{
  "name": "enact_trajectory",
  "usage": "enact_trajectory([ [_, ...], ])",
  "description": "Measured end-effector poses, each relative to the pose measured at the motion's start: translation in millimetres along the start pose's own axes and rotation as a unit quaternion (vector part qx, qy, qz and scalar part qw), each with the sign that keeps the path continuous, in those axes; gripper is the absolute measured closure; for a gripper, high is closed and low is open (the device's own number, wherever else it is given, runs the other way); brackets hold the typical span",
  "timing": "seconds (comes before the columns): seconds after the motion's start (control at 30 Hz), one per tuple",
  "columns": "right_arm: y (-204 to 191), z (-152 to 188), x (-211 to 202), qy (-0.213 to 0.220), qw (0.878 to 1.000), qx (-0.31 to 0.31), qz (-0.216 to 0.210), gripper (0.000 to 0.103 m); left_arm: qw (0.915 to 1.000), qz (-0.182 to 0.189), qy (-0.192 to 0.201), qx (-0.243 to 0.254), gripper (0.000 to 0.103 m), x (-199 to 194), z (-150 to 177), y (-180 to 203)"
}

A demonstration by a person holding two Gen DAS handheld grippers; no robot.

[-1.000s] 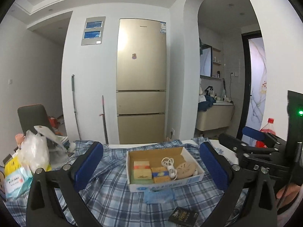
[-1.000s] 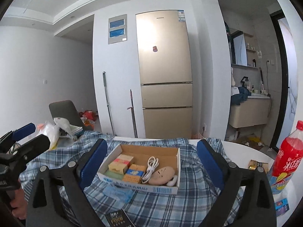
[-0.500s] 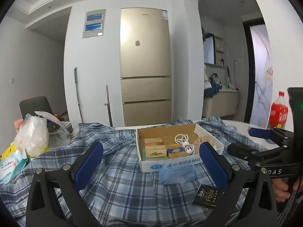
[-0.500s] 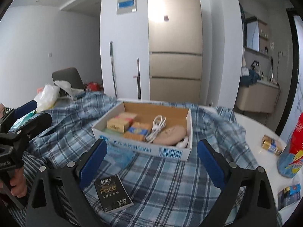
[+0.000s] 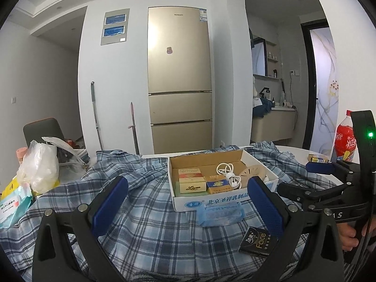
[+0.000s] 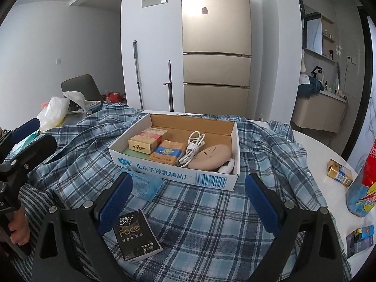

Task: Organize soft objects
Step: 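Withdraw both grippers and move the right gripper toward the black Face tissue pack, then grasp the black Face tissue pack with the right gripper and lift it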

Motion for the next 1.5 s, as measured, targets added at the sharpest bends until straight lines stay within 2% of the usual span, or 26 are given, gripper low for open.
enact_trajectory([
  [0.27, -3.0, 2.5, 5.9, -0.013, 1.000, -0.001, -0.007, 0.007, 1.0000, 0.000, 0.000, 0.003, 0.000, 0.2, -0.6, -0.4],
  [0.4, -11.9, 11.9, 21.3, -0.048, 0.998, -0.005, -0.035, 0.007, 0.9997, 0.017, -0.016, 0.006, 0.000, 4.9, 2.5, 4.3],
  [0.5, -21.2, 22.0, 32.7, -0.079, 0.995, -0.014, -0.056, 0.013, 0.9973, 0.048, -0.053, 0.017, 0.000, 14.2, 13.3, 14.2],
  [0.7, -47.0, 48.0, 49.9, -0.148, 0.982, -0.038, -0.113, 0.026, 0.9961, 0.037, -0.080, 0.007, 0.000, 24.1, 20.0, 8.7],
  [0.77, -53.6, 56.8, 55.2, -0.171, 0.977, -0.050, -0.117, 0.029, 0.9956, 0.038, -0.086, 0.002, 0.000, 26.1, 21.7, 7.7],
  [0.97, -66.3, 76.1, 63.5, -0.222, 0.960, -0.049, -0.161, 0.034, 0.9956, 0.038, -0.086, 0.003, 0.000, 25.7, 22.3, 7.3],
  [1.07, -66.2, 81.4, 67.1, -0.235, 0.957, -0.044, -0.161, 0.044, 0.9959, 0.040, -0.081, 0.004, 0.000, 24.2, 21.0, 7.4],
  [1.1, -66.0, 82.5, 67.2, -0.238, 0.957, -0.043, -0.162, 0.050, 0.9959, 0.039, -0.081, 0.004, 0.000, 24.0, 20.6, 7.5],
  [1.13, -64.8, 82.0, 66.9, -0.238, 0.957, -0.043, -0.158, 0.055, 0.9959, 0.039, -0.082, 0.004, 0.000, 24.2, 20.6, 7.9],
  [1.23, -60.0, 74.9, 63.5, -0.221, 0.963, -0.038, -0.149, 0.057, 0.9955, 0.039, -0.086, 0.003, 0.000, 25.9, 21.8, 8.2],
  [1.37, -39.3, 47.8, 46.2, -0.156, 0.981, -0.014, -0.118, 0.058, 0.9926, 0.050, -0.108, 0.024, 0.000, 31.9, 26.2, 19.3],
  [1.43, -15.7, 27.2, 29.4, -0.097, 0.993, 0.001, -0.060, 0.058, 0.9902, 0.052, -0.125, 0.037, 0.000, 38.3, 28.7, 28.5],
  [1.5, 8.6, 9.8, 12.3, -0.046, 0.999, 0.022, -0.008, 0.058, 0.9864, 0.062, -0.146, 0.043, 0.000, 45.4, 30.5, 40.9],
])
Point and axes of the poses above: each gripper's, at about its wrist camera, not at the fingertips, and x roughly the way its jaws point, y to its right, z to its underside, the point moved 10 cm from there along x, roughly the way its jaws point, and after that the axes turned 14 degrees about -z, right-handed, at the moved point
